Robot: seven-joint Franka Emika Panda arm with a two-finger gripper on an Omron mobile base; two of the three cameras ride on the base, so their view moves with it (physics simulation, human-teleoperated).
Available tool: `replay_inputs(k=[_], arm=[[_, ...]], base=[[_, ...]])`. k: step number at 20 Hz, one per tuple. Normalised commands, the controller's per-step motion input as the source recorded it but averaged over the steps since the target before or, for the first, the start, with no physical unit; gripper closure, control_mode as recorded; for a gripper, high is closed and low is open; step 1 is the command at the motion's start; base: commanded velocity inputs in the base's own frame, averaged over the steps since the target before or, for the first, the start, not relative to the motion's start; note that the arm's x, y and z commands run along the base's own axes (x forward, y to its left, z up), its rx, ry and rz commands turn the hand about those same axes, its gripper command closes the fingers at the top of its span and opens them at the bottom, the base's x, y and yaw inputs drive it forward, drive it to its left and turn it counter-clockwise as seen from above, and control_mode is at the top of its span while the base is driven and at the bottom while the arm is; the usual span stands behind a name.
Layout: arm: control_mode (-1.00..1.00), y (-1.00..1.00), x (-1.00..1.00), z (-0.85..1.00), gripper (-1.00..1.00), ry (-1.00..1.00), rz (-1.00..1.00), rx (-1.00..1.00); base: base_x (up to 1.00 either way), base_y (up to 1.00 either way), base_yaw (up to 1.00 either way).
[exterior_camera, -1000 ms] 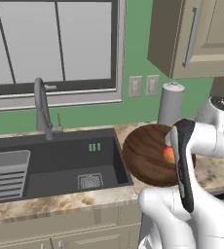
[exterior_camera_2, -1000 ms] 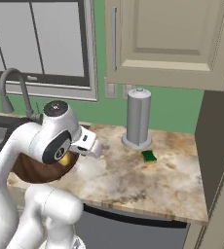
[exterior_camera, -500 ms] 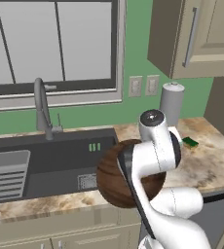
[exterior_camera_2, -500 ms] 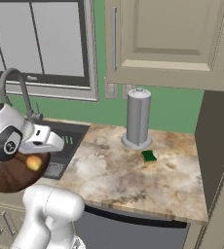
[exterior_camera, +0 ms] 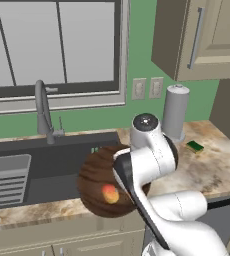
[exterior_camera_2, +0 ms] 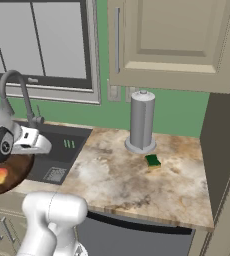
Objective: Move the cup from next to the sink to the open cabinet. Then, move the bowl with the mango to the fridge to clear the area for faucet cleaning.
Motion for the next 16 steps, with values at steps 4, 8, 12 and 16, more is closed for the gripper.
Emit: replay_inputs(k=[4,8,12,16], arm=[[-1.00,-0.10,0.00,0.00,1.00,0.00,-0.14,0.42],[-1.00,0.00,-0.04,0.00,1.00,-0.01,-0.01,0.10],[-1.00,0.00,0.04,0.00,1.00,0.00,0.00,0.00],[-1.00,-0.08,0.32,0.00,1.00,0.00,-0.12,0.04]], base=[[0.00,0.00,0.00],[0.00,0.00,0.00],[0.00,0.00,0.00],[0.00,0.00,0.00]])
